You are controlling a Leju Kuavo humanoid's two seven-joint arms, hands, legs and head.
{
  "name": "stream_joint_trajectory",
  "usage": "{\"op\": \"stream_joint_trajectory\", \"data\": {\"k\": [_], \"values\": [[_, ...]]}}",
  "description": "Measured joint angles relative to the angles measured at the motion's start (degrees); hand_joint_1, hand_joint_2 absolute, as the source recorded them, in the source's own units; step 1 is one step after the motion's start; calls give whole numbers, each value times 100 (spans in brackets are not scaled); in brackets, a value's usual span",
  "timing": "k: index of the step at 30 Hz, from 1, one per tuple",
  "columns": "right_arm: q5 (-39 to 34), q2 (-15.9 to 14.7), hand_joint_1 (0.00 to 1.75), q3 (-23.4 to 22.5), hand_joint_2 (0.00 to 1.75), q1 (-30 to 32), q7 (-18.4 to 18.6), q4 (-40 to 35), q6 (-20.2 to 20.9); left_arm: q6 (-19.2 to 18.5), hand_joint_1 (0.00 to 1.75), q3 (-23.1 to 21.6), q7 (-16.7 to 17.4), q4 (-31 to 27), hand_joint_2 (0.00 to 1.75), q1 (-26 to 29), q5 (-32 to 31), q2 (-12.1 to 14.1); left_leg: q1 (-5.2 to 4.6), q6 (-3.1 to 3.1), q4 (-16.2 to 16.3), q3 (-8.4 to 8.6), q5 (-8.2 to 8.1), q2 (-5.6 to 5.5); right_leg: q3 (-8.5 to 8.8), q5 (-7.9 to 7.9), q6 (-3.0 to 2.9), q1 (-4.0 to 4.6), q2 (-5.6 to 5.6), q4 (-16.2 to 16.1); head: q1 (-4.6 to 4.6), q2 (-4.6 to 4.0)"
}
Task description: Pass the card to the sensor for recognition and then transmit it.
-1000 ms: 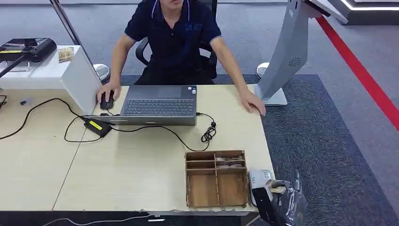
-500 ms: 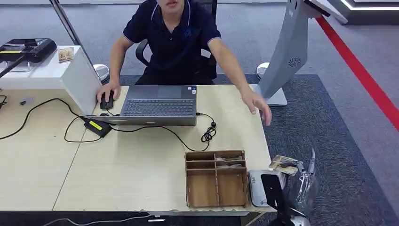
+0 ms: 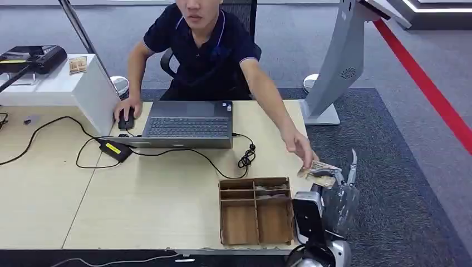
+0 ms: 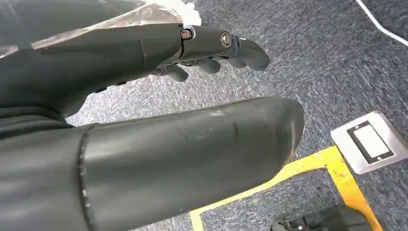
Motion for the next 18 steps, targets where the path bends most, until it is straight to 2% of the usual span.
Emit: {"op": "stream_joint_trajectory", "data": {"k": [10, 11, 12, 18], "values": [[-85, 61, 175, 433, 175, -230, 2, 2, 4, -24, 0, -94, -50, 0, 0, 0, -63, 0, 0, -1, 0, -3, 1, 0, -1, 0, 0, 0, 0, 0, 0, 0], [-85, 61, 166, 454, 175, -243, 0, 7, 4, -26, 0, -98, -55, 0, 0, 1, -68, 0, 0, -1, 0, -3, 1, 0, -2, 0, 0, 0, 0, 1, 0, 0], [-85, 68, 0, 487, 175, -275, 0, 20, 7, -31, 0, -114, -63, 0, 0, 0, -83, 0, 0, -1, 0, -3, 1, 0, -2, 0, 0, 0, 0, 1, 0, 0], [-120, 76, 0, 596, 175, -314, 48, 22, 7, -37, 0, -133, -70, 0, 0, -1, -105, 0, 0, -2, 0, -4, 1, -1, -3, 0, 0, 0, 0, 0, 0, -2]]}}
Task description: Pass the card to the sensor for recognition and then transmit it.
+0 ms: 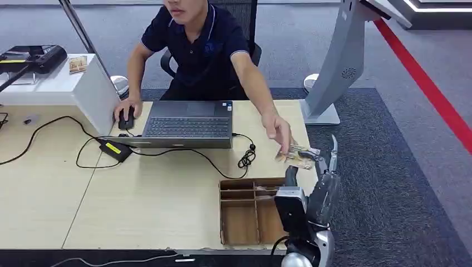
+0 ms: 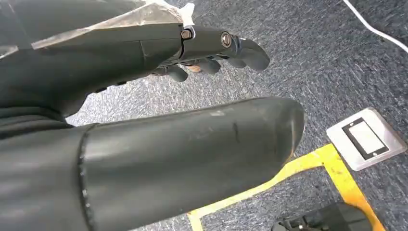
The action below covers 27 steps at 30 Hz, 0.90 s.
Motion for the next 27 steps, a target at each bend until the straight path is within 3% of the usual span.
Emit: {"op": "stream_joint_trajectory", "data": {"k": [17, 22, 27], "values": [[-354, -72, 0, 195, 175, -6, 260, -4, -2, 0, 0, -2, -2, 0, 0, 1, 50, 0, 0, -1, 0, 1, 1, 0, -1, 1, -1, 0, 0, 1, 0, 2], [-344, -153, 0, 337, 175, 46, 534, -65, -2, 0, 0, -2, -6, 0, 0, 2, 76, 0, 0, -1, 0, 1, 1, 0, -2, 1, -1, 0, 0, 0, 0, 2], [-149, -349, 0, 561, 175, 86, 1049, -144, -2, 7, 0, -2, -18, 0, 0, 3, 183, 0, 0, -1, 0, 0, 1, 0, -2, 1, -1, 0, 0, 0, 0, 2]]}}
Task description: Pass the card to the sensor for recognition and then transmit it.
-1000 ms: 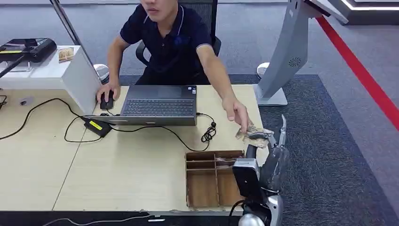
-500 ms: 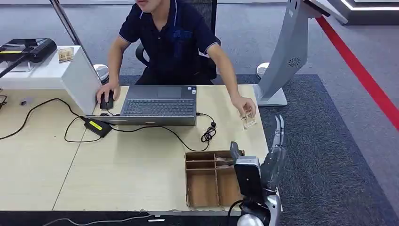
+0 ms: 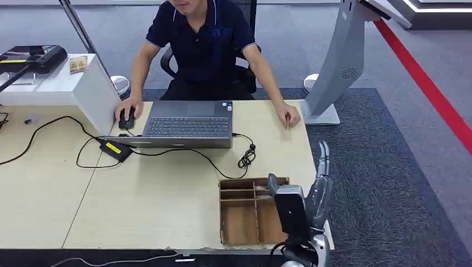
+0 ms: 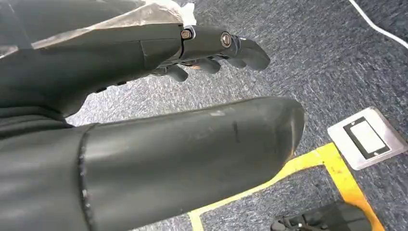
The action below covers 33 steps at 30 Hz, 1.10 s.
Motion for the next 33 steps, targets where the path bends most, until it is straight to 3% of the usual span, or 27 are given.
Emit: {"op": "stream_joint_trajectory", "data": {"k": [13, 25, 33], "values": [[204, -468, 0, 407, 175, 117, 455, -50, 0, 11, 0, 0, 7, 0, 0, -1, 81, 0, 0, 0, 0, 0, 0, 0, -1, 0, 0, 0, 0, 0, 2, 0], [1524, -1200, 0, 1041, 175, -61, 1754, -48, 0, 9, 0, 0, -2, 0, 0, -1, 18, 0, 0, 0, 0, -1, 0, 0, 0, 0, 0, 0, 0, 0, -2, 0], [1744, -1583, 0, 1445, 175, -238, 2092, -39, 0, 9, 0, 0, -7, 0, 0, -2, -13, 0, 0, 0, 0, -1, 0, 0, -1, 0, 0, 0, 0, 0, -2, 0]]}}
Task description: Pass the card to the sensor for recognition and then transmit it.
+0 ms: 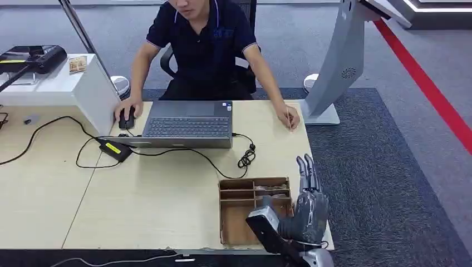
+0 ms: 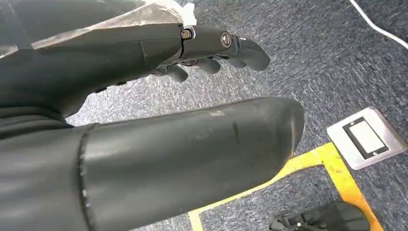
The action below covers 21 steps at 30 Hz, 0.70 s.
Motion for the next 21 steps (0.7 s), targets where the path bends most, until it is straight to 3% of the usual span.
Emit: {"op": "stream_joint_trajectory", "data": {"k": [9, 10, 11, 12, 13, 14, 21], "values": [[109, -262, 0, 304, 175, -125, 240, 63, 0, -15, 0, 0, -2, 0, 0, 2, -2, 0, 0, 0, 0, -1, 0, 0, 0, 0, 0, 0, 0, 0, 0, 0], [109, -281, 5, 331, 175, -138, 240, 81, 0, -15, 0, 0, -2, 0, 0, 3, -2, 0, 0, 0, 0, -1, 0, 0, 0, 0, 0, 0, 0, 0, 2, 0], [109, -295, 21, 345, 175, -142, 240, 83, 0, -17, 0, 0, -2, 0, 0, 1, -2, 0, 0, 0, 0, 0, 0, 0, 1, 0, 0, 0, 0, 0, 0, 0], [109, -310, 21, 360, 175, -143, 247, 85, 2, -17, 0, 0, -2, 0, 0, 0, -2, 0, 0, 0, 0, -1, 0, 0, 0, 0, 0, 0, 0, 0, 4, 0], [109, -317, 65, 374, 175, -147, 267, 85, 2, -20, 0, 0, -2, 0, 0, 1, -2, 0, 0, 0, 0, -1, 0, 0, 0, 0, 0, 0, 0, 0, 0, 0], [109, -323, 136, 382, 175, -159, 278, 87, 2, -28, 0, 0, -2, 0, 0, 1, -2, 0, 0, 0, 0, -2, 0, 0, -1, 0, 0, 0, 0, 0, 0, 0], [103, -461, 171, 577, 175, -277, 400, 138, 0, -31, 0, 0, -22, 0, 0, 1, -4, 0, 0, 0, 0, -1, 0, 0, 0, 0, 0, 0, 0, 0, 0, 0]]}}
